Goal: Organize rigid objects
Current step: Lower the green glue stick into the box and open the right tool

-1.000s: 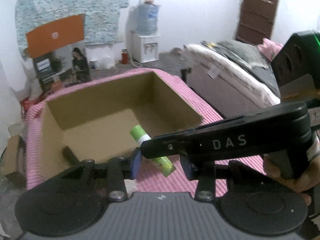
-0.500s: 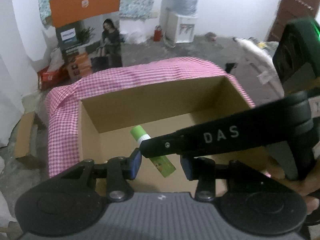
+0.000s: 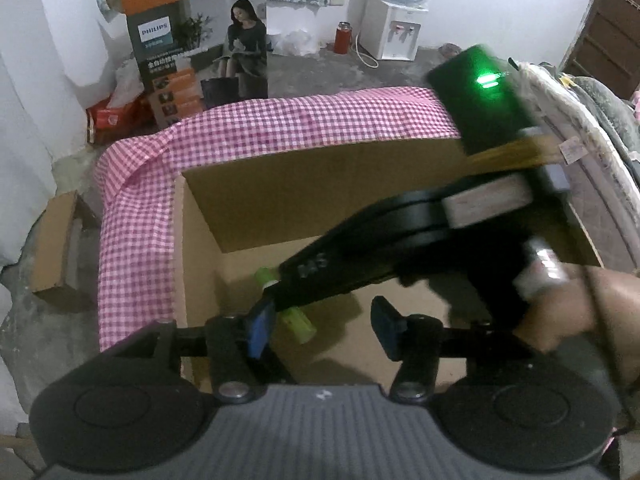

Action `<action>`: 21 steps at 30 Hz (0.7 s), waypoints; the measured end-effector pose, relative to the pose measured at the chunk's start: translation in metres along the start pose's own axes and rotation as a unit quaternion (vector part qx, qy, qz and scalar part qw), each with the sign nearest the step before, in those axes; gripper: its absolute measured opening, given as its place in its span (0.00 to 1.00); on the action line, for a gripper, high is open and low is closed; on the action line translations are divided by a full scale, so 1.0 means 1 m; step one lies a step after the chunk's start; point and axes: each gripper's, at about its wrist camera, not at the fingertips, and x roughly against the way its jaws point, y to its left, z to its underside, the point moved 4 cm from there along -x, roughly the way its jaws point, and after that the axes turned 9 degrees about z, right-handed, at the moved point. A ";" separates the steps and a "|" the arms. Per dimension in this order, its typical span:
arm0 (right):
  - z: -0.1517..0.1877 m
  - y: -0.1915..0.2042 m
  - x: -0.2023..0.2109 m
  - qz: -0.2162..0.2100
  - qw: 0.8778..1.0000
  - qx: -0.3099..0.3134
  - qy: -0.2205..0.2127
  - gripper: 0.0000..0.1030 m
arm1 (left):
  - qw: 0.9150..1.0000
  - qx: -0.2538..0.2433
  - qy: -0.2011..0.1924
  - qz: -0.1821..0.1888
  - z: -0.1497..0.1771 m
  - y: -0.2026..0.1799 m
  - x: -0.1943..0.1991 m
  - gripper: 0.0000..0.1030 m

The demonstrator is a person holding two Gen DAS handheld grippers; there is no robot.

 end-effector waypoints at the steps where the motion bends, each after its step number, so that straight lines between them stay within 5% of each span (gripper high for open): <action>1: -0.003 0.001 -0.005 0.007 1.000 0.002 -0.001 0.16 | 1.000 -0.001 -0.001 0.000 0.000 0.000 0.001 0.53; 5: -0.005 0.004 -0.009 0.008 1.000 0.007 -0.006 0.20 | 1.000 -0.003 -0.007 0.000 0.001 -0.001 0.005 0.56; 8: -0.002 0.003 0.002 0.012 1.000 0.009 -0.022 0.40 | 1.000 -0.006 -0.017 0.001 0.003 -0.004 0.013 0.59; 17: 0.035 -0.007 0.101 0.004 0.994 0.024 -0.106 0.43 | 0.997 -0.039 -0.067 0.023 0.017 -0.038 0.067 0.75; 21: 0.078 -0.008 0.164 -0.011 0.986 0.039 -0.164 0.43 | 0.992 -0.070 -0.095 0.036 0.034 -0.067 0.099 0.82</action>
